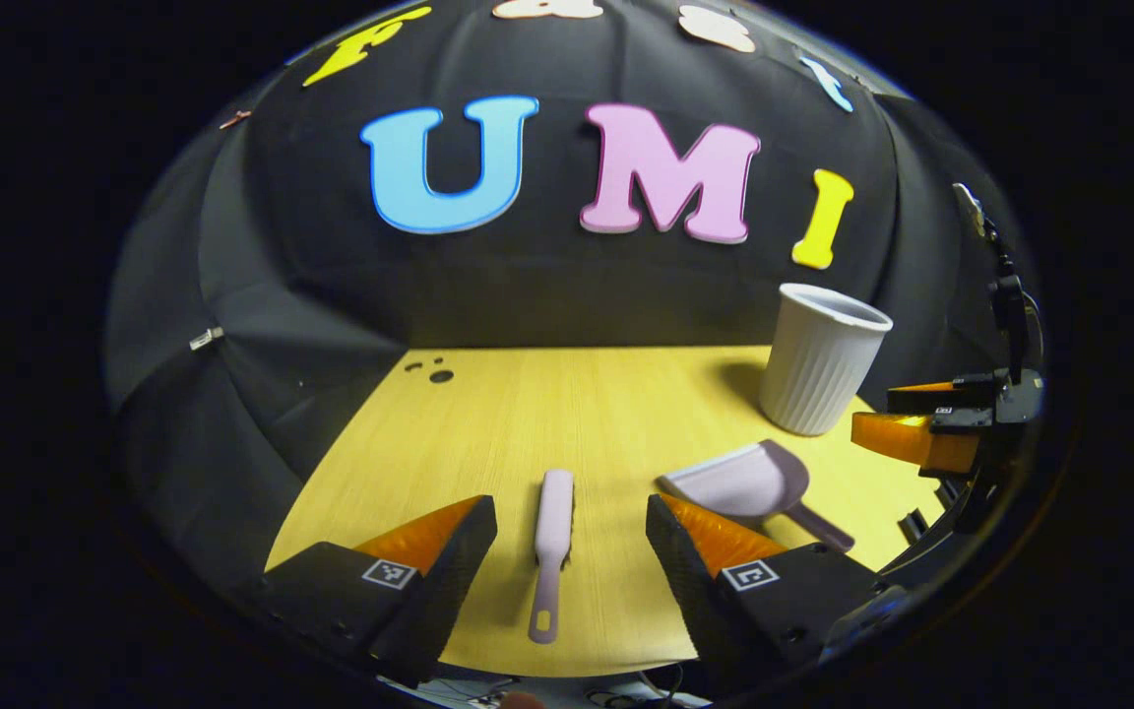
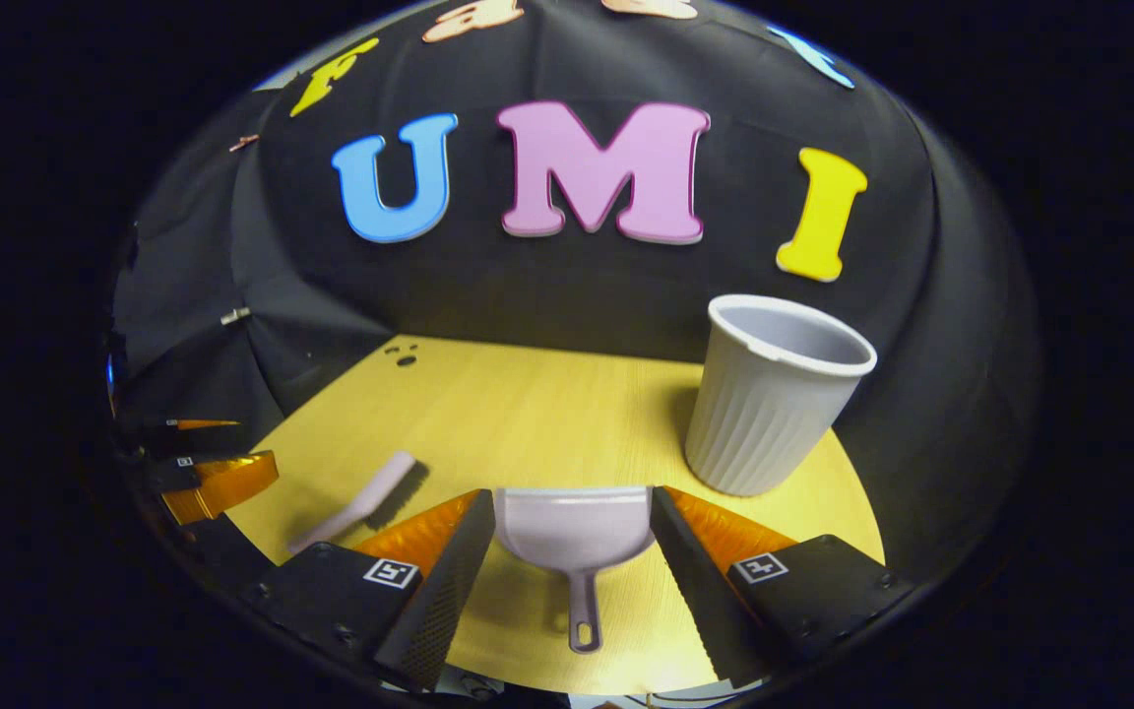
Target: Pick up the small broom and dustpan from the desktop, sweep the trash into the dustpan with the broom, and then empty the trash into the garbage bin.
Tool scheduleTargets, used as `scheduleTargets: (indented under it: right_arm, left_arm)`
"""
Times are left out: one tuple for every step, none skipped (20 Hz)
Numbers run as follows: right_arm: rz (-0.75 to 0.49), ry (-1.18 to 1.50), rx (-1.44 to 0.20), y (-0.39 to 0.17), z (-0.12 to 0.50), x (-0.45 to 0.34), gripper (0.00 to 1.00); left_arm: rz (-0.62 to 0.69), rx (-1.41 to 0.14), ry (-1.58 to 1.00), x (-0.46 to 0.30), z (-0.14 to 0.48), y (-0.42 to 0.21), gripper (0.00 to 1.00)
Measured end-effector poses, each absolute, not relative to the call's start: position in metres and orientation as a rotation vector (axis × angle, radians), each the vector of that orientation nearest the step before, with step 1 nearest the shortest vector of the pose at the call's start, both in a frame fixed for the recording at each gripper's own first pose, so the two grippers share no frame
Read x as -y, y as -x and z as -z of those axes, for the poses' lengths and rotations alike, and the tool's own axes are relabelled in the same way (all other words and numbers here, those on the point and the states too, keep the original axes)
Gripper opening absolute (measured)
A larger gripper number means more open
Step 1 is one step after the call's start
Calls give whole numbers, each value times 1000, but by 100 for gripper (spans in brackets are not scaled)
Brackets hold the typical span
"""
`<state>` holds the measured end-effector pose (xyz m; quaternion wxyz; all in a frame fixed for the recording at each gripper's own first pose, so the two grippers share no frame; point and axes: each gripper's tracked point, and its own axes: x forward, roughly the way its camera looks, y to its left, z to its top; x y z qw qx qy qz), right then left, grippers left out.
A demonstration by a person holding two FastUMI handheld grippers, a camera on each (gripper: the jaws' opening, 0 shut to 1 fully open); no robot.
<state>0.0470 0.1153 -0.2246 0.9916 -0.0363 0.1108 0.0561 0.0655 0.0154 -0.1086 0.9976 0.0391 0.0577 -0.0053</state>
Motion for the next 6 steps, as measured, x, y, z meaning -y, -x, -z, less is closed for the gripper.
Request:
scheduleTargets:
  right_arm:
    - [-126,75,-169,-38,213,-121,99]
    - [-134,79,-136,-30,206,-120,99]
    - [-145,82,-117,-22,201,-124,99]
    - [-160,80,-105,-11,195,-128,99]
    - [-167,75,-103,-2,193,-132,99]
    - [-175,67,-101,10,195,-138,99]
  left_arm:
    - [4,-75,-65,-14,99,-55,96]
    - [2,-31,-57,-11,89,-45,96]
    - [-7,14,-56,-11,78,-31,96]
    - [-16,50,-64,-10,70,-18,96]
    - [-31,85,-86,-11,64,-6,96]
    - [-50,105,-119,-10,61,5,96]
